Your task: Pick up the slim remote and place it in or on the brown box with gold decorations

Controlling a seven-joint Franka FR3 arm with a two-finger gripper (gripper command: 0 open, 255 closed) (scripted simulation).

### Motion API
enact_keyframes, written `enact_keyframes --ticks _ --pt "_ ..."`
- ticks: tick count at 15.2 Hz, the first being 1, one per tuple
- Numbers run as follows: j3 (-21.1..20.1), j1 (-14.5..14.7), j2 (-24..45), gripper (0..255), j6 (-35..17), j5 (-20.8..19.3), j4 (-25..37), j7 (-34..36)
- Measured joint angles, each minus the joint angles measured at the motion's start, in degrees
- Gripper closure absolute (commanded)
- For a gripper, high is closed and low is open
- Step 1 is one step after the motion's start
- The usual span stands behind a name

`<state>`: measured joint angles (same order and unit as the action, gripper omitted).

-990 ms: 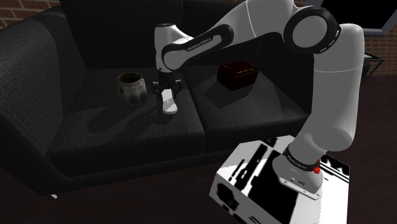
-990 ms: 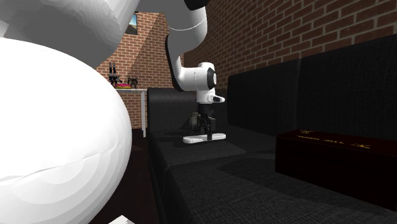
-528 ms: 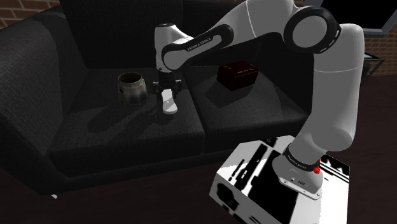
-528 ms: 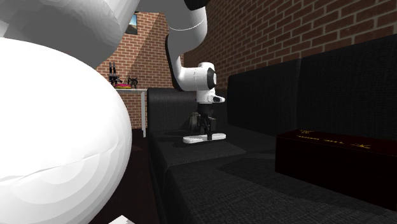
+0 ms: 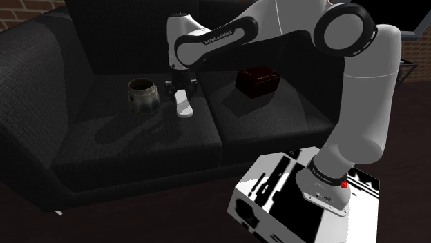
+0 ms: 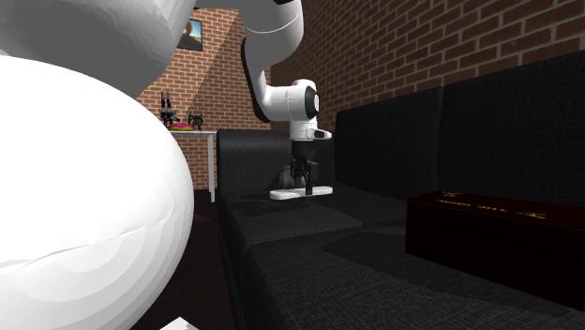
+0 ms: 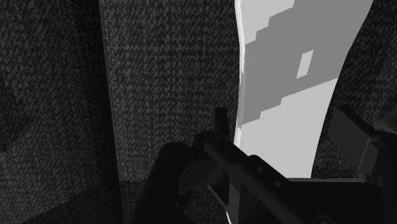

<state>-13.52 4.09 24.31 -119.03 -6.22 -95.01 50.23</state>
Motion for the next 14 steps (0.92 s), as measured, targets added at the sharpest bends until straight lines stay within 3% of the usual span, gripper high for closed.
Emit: enact_keyframes --ticks 14 --pt "-0.4 0.0 -2.7 255 9.6 0.9 7.0 -0.6"
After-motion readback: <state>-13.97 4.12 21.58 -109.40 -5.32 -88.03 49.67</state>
